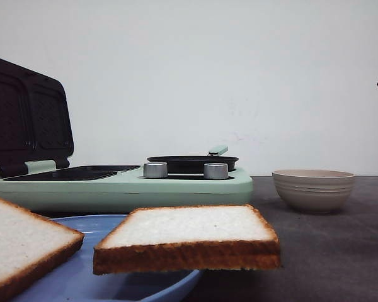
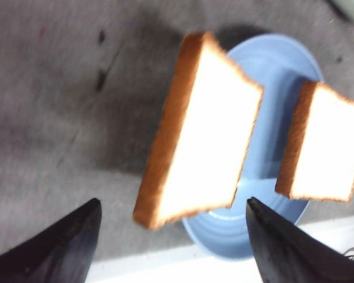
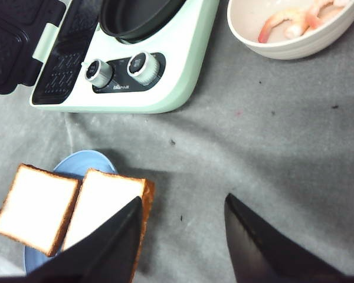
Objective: Make breakfast with bread and shrimp
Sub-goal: 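Lower the left gripper onto the bread slice nearest it and grasp it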
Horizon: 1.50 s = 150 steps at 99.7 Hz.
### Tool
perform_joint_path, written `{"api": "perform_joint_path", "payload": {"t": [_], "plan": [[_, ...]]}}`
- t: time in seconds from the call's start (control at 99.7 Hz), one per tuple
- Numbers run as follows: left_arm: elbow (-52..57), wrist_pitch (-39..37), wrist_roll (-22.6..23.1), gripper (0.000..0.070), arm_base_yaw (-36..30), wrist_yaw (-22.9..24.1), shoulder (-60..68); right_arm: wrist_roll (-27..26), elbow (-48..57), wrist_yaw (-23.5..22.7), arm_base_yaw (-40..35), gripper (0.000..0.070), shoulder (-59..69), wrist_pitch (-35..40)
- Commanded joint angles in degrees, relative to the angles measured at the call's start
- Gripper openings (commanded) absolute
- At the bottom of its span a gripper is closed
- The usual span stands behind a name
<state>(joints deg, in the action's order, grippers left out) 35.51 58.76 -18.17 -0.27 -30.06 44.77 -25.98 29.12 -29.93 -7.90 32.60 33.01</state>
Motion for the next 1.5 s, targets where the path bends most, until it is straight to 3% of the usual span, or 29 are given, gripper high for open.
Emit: {"api": "perform_joint_path", "payload": {"t": [0.0,0.972,1.023,1.143,1.263,1.494], "plan": [[0.9,-0.8,-0.9,0.0434,-0.6,1.1,1.2,0.5,0.7,-0.2,-0.3,0.0273,0.2,-0.8],[0.9,-12.0,0.5,0.0425,-11.7,2.0,21.2,0.5,0.7,-0.3,-1.4,0.0273,0.2,-1.3],[0.9,-12.2,0.0,0.0378,-12.0,2.0,21.3,0.5,0.7,-0.3,-1.4,0.0273,0.2,-1.3],[0.9,-12.6,0.0,0.0148,-12.5,2.0,21.3,0.5,0.7,-0.3,-1.4,0.0273,0.2,-1.3],[0.9,-12.7,0.0,0.0,-12.5,2.0,21.3,0.5,0.7,-0.3,-1.4,0.0273,0.2,-1.3],[0.9,-12.9,0.0,0.0003,-12.5,2.0,21.1,0.5,0.7,-0.3,-1.4,0.0273,0.2,-1.3]]}}
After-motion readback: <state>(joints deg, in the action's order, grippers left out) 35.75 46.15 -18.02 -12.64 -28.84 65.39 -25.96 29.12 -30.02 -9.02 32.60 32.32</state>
